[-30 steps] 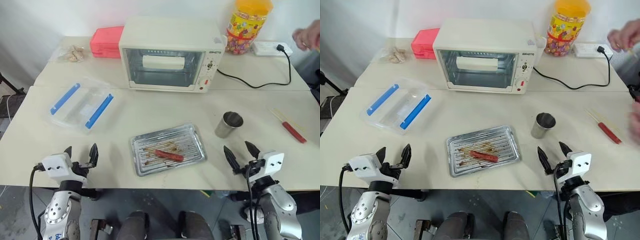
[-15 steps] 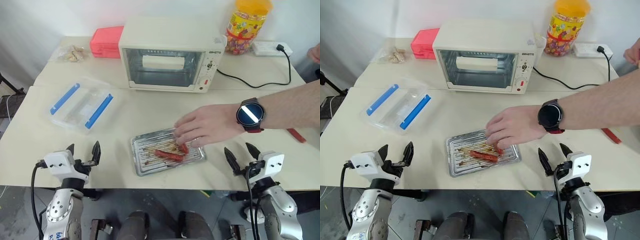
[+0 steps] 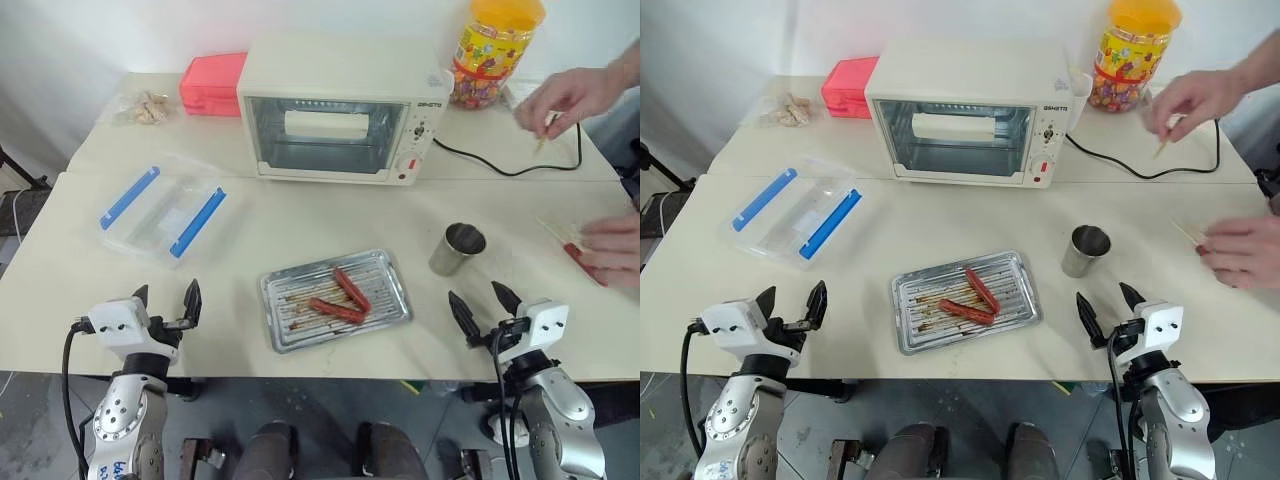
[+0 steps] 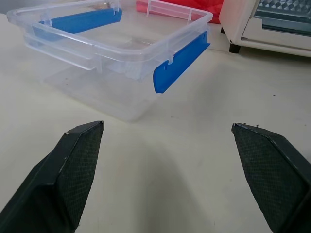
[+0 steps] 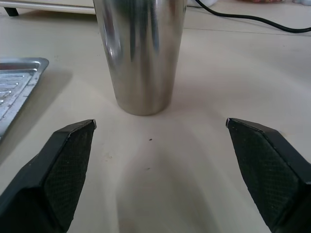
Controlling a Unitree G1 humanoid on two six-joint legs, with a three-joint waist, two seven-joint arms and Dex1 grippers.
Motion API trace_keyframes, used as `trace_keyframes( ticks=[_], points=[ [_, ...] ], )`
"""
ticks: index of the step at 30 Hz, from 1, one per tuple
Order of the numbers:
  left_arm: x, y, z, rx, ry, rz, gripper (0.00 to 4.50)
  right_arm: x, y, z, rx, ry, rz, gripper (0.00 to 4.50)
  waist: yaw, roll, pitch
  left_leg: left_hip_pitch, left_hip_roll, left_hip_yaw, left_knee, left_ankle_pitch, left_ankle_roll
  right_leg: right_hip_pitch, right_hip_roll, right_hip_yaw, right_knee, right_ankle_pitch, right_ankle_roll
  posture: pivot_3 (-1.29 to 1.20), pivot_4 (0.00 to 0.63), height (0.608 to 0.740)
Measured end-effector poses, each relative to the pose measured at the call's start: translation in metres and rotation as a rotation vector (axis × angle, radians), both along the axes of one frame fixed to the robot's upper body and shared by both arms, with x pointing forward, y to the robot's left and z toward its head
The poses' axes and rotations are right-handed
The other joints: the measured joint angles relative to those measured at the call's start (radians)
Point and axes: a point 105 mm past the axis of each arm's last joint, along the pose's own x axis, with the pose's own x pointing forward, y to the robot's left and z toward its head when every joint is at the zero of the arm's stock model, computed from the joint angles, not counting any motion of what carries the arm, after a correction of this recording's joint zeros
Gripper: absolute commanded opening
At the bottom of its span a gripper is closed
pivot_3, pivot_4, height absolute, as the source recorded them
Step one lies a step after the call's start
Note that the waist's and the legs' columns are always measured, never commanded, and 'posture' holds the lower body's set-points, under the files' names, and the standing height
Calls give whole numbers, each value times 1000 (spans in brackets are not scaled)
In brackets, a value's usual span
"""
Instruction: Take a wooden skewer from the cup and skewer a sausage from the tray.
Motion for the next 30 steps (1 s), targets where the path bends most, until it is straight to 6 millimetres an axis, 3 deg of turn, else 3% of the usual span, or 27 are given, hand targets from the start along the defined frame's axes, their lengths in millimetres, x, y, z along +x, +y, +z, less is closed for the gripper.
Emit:
trace_keyframes(
  ticks=[30],
  points=[
    [-2,1,-10,4,37,0,4475,1,-1,2,-10,-3,4,4500,0,0,0,0,0,0,0,0,0,0,0,0,0,0,0,0,150,740]
  ],
)
